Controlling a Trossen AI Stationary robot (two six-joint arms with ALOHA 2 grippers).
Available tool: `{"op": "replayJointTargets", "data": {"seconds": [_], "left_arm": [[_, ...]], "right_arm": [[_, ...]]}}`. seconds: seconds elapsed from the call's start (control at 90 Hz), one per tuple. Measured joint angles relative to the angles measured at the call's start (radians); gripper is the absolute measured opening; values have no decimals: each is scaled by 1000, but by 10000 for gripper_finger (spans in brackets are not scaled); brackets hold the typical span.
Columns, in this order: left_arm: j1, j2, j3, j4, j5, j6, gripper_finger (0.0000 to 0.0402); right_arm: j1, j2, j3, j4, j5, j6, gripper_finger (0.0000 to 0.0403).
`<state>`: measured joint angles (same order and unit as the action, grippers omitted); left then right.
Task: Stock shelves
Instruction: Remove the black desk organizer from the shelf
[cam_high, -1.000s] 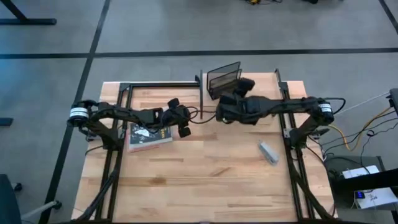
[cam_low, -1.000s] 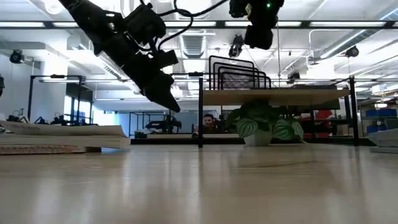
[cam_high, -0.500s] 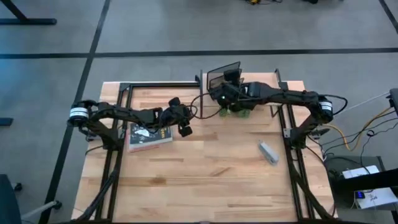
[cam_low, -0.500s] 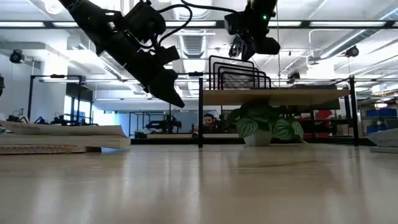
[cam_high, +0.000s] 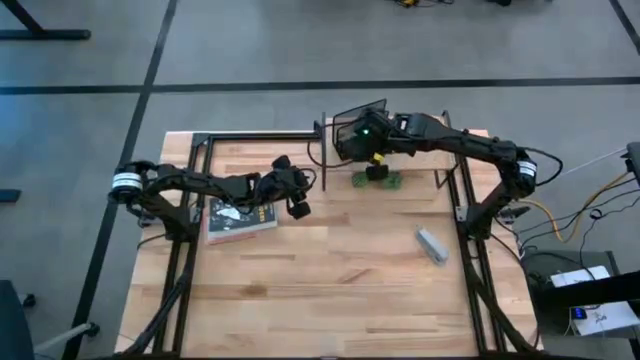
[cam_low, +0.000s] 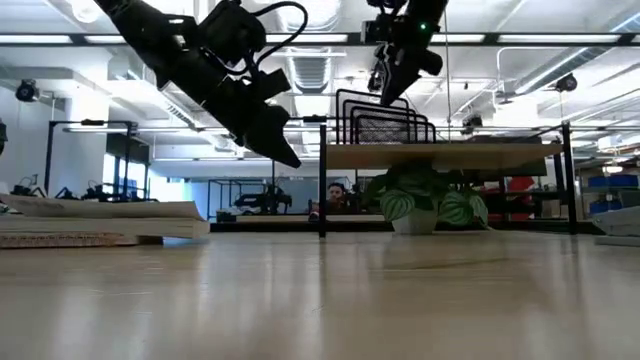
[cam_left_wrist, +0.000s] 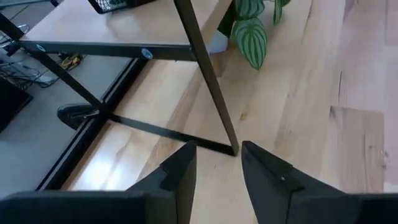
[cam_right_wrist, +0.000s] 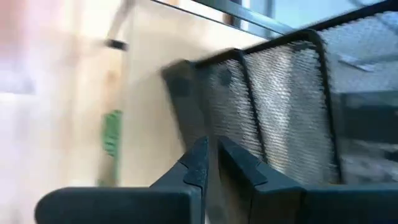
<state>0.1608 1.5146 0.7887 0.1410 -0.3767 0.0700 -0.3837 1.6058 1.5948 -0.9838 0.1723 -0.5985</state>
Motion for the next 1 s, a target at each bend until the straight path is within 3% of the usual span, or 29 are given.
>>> {"op": "replayJointTargets", "data": {"seconds": [0.556, 0.911, 1.0], "left_arm": [[0, 0, 0, 2, 0, 0, 110], [0, 0, 0, 2, 1, 0, 101], [0, 0, 0, 2, 1, 0, 100]], "right_arm": [[-26, 49, 1, 1, 28, 12, 115], [-34, 73, 0, 2, 28, 28, 90], [-36, 65, 0, 2, -16, 57, 79]]}}
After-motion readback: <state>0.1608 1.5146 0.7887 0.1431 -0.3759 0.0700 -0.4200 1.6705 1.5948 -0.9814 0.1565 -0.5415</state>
